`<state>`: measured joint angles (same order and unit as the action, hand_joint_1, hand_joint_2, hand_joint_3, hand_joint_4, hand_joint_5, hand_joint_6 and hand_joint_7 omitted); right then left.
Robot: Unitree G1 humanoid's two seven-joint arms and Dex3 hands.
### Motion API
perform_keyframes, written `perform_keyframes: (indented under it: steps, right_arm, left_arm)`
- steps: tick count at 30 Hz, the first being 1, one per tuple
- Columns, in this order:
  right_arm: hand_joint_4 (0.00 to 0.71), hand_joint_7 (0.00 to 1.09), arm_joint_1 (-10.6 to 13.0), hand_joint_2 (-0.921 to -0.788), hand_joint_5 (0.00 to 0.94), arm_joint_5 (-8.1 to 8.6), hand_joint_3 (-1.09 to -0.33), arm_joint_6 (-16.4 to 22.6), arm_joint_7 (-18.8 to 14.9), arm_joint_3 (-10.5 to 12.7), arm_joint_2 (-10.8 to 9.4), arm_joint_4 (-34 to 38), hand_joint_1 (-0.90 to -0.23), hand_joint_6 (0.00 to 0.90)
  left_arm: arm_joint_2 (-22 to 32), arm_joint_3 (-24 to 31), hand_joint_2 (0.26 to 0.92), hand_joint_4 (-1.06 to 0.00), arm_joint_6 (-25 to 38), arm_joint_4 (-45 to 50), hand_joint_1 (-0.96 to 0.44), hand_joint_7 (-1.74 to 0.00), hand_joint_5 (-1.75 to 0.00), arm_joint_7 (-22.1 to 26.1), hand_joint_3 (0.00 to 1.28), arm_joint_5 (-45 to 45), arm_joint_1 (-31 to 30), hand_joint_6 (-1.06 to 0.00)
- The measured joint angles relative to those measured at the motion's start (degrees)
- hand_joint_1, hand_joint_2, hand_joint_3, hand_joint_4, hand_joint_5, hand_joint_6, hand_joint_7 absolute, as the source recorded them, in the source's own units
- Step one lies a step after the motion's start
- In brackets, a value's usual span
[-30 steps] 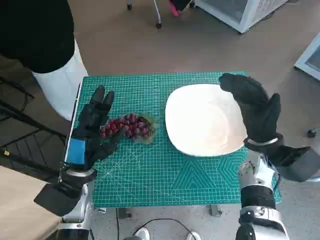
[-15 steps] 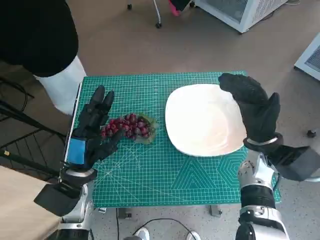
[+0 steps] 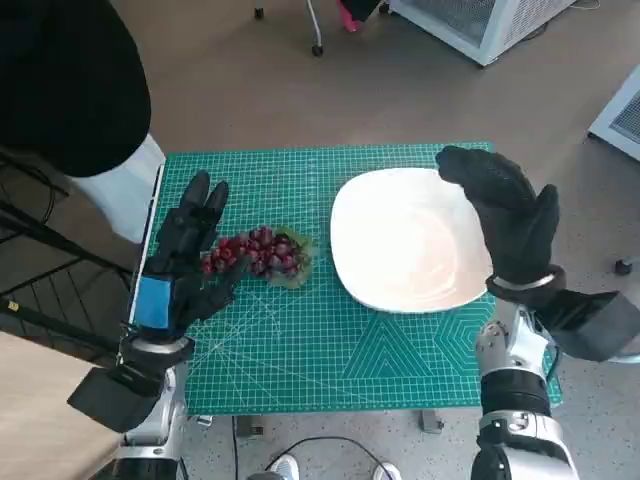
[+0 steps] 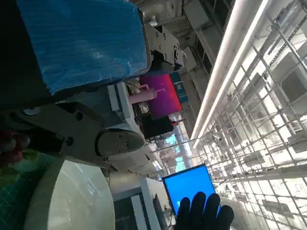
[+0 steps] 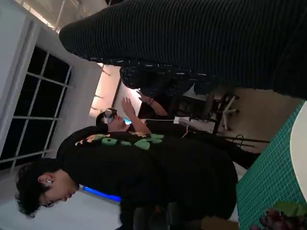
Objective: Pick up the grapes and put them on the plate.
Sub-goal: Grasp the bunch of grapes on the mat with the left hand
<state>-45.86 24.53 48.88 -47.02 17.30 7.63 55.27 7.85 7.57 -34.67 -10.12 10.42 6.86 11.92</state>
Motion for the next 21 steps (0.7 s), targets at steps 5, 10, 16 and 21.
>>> perform_keyframes:
  steps: [5, 10, 16, 21]
  right_arm:
    - [0.333, 0.0, -0.11, -0.921, 0.001, -0.03, -0.568, 0.0, 0.0, -0.02, 0.03, 0.0, -0.6, 0.422]
    - [0.333, 0.0, -0.26, -0.921, 0.0, -0.09, -0.569, 0.01, 0.0, -0.09, 0.09, 0.0, -0.599, 0.422]
    - [0.333, 0.0, -0.32, -0.921, 0.0, -0.12, -0.573, 0.04, 0.0, -0.25, 0.2, 0.0, -0.597, 0.421]
    - [0.332, 0.0, -0.32, -0.921, 0.0, -0.12, -0.578, 0.05, 0.0, -0.32, 0.25, 0.0, -0.595, 0.42]
  left_arm:
    - [0.0, -0.01, 0.921, -0.34, 0.01, 0.0, -0.2, -0.06, 0.0, 0.03, 0.3, 0.1, 0.0, -0.31]
    - [0.0, -0.03, 0.921, -0.34, 0.02, 0.0, -0.2, -0.06, 0.0, 0.07, 0.3, 0.15, 0.0, -0.31]
    - [0.0, -0.08, 0.921, -0.34, 0.03, 0.0, -0.2, -0.06, 0.0, 0.12, 0.3, 0.15, 0.02, -0.31]
    - [0.0, -0.12, 0.921, -0.34, 0.03, 0.0, -0.2, -0.06, 0.0, 0.19, 0.3, 0.16, 0.03, -0.31]
